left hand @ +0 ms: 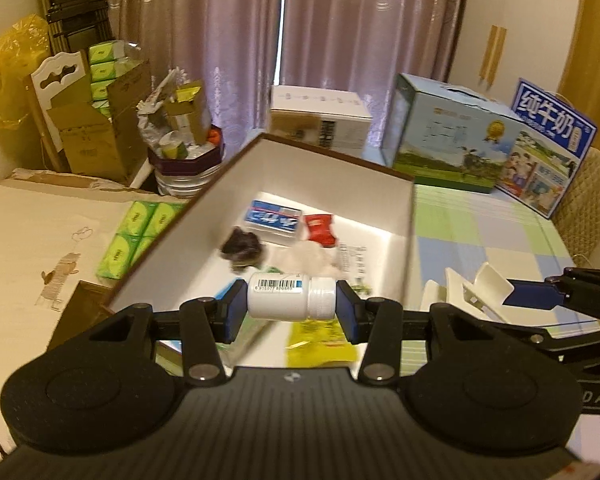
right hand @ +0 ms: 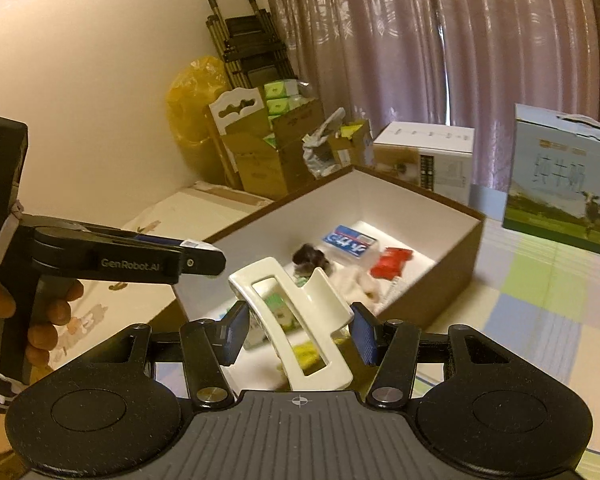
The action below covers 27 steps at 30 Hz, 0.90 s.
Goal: Organize objects
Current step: 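Carry the pill bottle and hair clip over the brown box with both tools, then lower and open right tool releasing hair clip while left tool releases pill bottle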
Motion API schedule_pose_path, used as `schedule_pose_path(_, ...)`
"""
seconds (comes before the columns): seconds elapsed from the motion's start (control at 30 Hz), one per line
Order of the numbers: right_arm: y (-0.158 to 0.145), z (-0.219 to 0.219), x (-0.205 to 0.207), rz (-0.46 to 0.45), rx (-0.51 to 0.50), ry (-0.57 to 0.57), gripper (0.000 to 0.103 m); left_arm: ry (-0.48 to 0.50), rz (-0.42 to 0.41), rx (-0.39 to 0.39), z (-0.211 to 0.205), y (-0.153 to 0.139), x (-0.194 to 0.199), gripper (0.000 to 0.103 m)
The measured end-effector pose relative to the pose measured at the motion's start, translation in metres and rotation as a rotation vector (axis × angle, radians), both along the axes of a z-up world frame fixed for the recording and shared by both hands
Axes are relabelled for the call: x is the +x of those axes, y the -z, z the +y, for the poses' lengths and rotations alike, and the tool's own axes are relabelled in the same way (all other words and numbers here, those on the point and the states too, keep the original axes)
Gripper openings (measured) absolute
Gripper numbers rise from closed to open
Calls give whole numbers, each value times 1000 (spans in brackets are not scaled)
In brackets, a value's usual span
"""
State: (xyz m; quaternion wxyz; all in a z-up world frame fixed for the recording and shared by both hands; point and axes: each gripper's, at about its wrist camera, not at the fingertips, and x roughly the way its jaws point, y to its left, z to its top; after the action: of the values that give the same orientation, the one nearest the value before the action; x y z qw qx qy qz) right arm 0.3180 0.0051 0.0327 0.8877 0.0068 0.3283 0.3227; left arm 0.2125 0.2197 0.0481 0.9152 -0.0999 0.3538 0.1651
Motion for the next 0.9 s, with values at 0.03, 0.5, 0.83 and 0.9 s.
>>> schedule_pose_path(0.03,1,6,2,1,-3,6,51,0,2,0,7,1,0,42)
schedule_pose_path(0.5,24,56,60,31,-75,129,51,37,57,-1,74,26,34,42)
schedule_pose_path(0.83,37,58,110,34,-129,213,51,113,82,-16,92,46,81,42)
schedule_pose_path(0.9,41,57,121,34,-140,230,51,129,87,-20,94,50,93,42)
